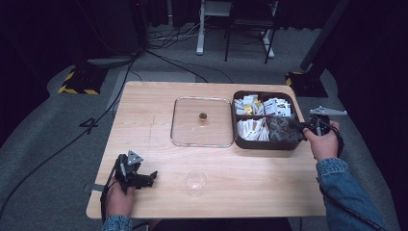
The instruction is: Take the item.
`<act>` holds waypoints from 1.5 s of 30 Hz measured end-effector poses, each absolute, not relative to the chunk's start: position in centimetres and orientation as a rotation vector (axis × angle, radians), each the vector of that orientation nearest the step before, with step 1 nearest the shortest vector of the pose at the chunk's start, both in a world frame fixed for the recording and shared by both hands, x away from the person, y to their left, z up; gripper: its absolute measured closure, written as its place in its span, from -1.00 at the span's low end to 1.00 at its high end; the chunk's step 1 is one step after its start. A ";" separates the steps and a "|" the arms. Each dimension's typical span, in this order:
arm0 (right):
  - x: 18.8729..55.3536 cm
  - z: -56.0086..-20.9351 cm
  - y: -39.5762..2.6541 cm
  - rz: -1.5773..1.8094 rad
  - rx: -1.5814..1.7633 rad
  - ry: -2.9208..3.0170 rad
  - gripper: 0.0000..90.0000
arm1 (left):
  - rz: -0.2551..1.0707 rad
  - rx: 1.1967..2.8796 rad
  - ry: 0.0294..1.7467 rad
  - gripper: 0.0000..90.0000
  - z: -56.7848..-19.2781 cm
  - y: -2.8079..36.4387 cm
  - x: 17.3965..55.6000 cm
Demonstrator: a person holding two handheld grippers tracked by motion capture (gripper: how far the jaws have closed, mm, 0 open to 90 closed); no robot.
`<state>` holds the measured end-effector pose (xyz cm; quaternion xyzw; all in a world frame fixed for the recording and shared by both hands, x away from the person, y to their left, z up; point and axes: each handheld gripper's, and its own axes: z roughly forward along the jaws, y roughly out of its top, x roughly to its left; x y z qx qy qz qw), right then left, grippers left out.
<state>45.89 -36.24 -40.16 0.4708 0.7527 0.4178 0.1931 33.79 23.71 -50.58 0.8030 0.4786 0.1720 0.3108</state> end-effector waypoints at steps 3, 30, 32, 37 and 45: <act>45.7 -39.9 -36.2 1.176 1.302 2.104 1.00 | 0.452 2.119 1.265 -1.00 -50.6 23.7 33.8; 42.0 -35.5 -30.5 1.369 1.058 2.207 1.00 | 0.452 2.117 1.271 -1.00 -50.6 23.8 33.7; 41.7 -35.1 -29.6 1.392 1.023 2.219 1.00 | 0.458 2.116 1.276 -1.00 -50.6 23.8 33.7; 40.6 -34.2 -27.2 1.450 0.932 2.251 1.00 | 0.460 2.113 1.280 -1.00 -50.6 23.8 33.7; 38.9 -33.8 -24.3 1.524 0.843 2.291 1.00 | 0.459 2.112 1.280 -1.00 -50.6 23.8 33.7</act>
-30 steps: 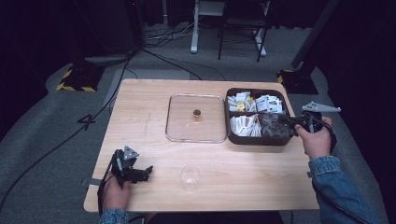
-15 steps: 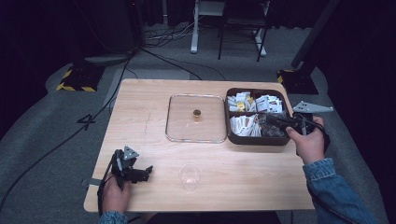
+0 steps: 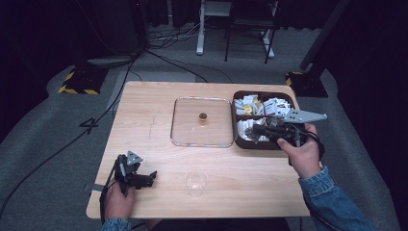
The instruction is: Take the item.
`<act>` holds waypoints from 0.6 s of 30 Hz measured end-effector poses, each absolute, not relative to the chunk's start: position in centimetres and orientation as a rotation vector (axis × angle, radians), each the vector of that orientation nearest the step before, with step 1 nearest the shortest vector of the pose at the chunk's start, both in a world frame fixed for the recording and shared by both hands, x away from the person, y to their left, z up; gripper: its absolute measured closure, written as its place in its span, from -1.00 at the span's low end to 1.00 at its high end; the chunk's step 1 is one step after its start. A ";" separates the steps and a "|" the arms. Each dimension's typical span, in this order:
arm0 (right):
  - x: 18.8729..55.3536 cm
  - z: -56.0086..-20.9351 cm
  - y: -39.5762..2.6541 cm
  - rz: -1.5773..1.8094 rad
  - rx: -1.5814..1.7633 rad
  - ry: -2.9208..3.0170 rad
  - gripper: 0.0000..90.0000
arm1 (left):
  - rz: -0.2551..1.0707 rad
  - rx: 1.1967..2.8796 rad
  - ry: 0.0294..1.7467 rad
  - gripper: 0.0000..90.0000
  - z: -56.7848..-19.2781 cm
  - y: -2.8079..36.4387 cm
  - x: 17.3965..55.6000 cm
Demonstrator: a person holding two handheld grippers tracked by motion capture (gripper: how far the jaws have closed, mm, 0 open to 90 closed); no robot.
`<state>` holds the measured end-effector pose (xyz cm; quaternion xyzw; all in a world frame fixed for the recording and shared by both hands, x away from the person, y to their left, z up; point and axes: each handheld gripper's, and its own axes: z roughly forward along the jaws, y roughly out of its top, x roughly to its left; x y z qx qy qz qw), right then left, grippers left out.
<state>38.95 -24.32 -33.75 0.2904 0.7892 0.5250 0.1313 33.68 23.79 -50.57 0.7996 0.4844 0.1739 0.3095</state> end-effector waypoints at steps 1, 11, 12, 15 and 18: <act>38.8 -33.7 -24.0 1.530 0.832 2.298 1.00 | 0.459 2.113 1.280 -1.00 -50.6 23.8 33.7; 35.7 -33.8 -19.1 1.558 0.651 2.379 1.00 | 0.460 2.111 1.281 -1.00 -50.6 23.8 33.7; 35.4 -33.8 -18.7 1.564 0.634 2.389 1.00 | 0.460 2.111 1.281 -1.00 -50.6 23.8 33.7; 35.0 -33.9 -17.9 1.575 0.609 2.407 1.00 | 0.459 2.111 1.282 -1.00 -50.6 23.8 33.7; 34.2 -33.9 -16.6 1.602 0.562 2.441 1.00 | 0.460 2.113 1.281 -1.00 -50.6 23.8 33.7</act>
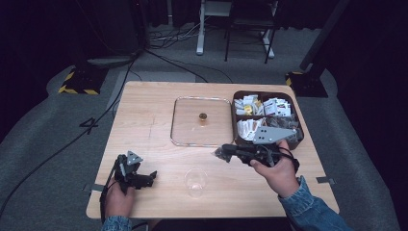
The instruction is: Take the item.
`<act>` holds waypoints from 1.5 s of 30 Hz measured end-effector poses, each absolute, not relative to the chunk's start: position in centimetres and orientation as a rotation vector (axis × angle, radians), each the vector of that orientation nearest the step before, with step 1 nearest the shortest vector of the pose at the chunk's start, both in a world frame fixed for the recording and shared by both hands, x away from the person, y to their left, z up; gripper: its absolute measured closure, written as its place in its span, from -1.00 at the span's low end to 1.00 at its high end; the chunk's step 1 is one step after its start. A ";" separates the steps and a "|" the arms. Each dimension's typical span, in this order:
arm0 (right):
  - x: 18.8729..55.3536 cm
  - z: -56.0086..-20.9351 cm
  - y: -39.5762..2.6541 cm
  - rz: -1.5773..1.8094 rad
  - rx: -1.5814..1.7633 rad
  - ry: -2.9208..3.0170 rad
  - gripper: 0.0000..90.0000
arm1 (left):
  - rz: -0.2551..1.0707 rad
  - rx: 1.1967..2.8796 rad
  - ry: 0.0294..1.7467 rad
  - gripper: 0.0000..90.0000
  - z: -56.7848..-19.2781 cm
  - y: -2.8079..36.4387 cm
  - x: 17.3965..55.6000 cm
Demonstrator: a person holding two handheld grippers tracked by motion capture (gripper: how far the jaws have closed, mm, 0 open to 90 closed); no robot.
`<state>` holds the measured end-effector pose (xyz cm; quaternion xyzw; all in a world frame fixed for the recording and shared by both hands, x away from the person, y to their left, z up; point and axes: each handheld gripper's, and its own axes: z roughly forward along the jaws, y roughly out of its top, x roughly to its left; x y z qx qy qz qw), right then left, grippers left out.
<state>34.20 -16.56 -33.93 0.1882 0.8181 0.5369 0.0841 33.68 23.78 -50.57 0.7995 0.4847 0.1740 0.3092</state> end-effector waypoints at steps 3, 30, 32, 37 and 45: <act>33.8 -34.1 -15.7 1.613 0.535 2.466 1.00 | 0.460 2.113 1.280 -1.00 -50.6 23.8 33.7; 32.7 -37.2 -10.7 1.613 0.435 2.608 1.00 | 0.459 2.113 1.285 -1.00 -50.6 23.8 33.6; 32.7 -37.4 -10.6 1.609 0.432 2.612 1.00 | 0.461 2.111 1.285 -1.00 -50.6 23.8 33.6; 32.8 -38.0 -10.4 1.590 0.439 2.629 1.00 | 0.459 2.113 1.284 -1.00 -50.6 23.8 33.6; 33.0 -39.4 -10.0 1.562 0.456 2.663 0.99 | 0.460 2.112 1.285 -1.00 -50.6 23.8 33.6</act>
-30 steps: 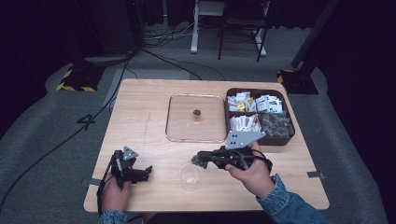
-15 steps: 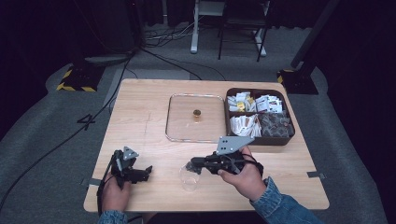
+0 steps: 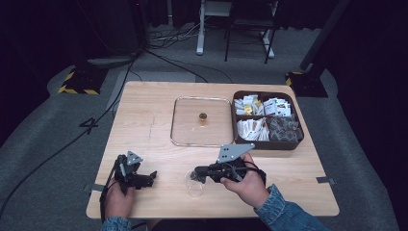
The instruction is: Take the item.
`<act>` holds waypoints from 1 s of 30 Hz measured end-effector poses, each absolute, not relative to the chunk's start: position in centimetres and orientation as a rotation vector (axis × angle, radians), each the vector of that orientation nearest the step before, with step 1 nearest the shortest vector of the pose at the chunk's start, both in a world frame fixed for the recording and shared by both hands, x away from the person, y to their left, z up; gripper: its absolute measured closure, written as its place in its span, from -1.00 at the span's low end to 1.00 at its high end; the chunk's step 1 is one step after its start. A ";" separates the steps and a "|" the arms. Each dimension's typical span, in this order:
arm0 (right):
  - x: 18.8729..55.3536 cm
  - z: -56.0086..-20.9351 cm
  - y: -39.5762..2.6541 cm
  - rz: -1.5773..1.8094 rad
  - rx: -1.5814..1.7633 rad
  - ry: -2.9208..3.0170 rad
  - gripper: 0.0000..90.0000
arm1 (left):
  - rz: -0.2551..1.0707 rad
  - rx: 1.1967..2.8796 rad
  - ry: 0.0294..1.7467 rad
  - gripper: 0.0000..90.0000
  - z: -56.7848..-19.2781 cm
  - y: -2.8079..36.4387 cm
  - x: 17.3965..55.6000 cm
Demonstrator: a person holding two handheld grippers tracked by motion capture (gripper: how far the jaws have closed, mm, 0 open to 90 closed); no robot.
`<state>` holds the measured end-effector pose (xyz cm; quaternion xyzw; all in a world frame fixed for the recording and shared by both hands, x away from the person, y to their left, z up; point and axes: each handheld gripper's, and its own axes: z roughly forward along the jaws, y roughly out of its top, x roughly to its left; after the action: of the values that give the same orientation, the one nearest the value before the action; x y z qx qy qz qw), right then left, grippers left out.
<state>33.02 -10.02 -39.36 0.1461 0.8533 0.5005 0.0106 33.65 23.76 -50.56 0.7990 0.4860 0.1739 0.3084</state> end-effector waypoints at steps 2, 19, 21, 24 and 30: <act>33.1 -39.7 -9.9 1.556 0.460 2.671 0.98 | 0.462 2.111 1.285 -1.00 -50.6 23.8 33.6; 33.3 -41.4 -9.0 1.496 0.425 2.670 0.08 | 0.459 2.113 1.285 -1.00 -50.6 23.8 33.6; 33.3 -41.4 -9.0 1.498 0.427 2.669 0.06 | 0.460 2.113 1.285 -1.00 -50.6 23.8 33.6; 33.3 -41.3 -9.1 1.502 0.428 2.665 0.01 | 0.459 2.112 1.285 -1.00 -50.6 23.8 33.6; 33.3 -40.1 -10.2 1.526 0.431 2.623 -0.20 | 0.460 2.112 1.285 -1.00 -50.6 23.8 33.6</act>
<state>33.28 -10.21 -40.14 0.1405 0.8551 0.4975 0.0384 33.65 23.77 -50.56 0.7990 0.4860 0.1739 0.3084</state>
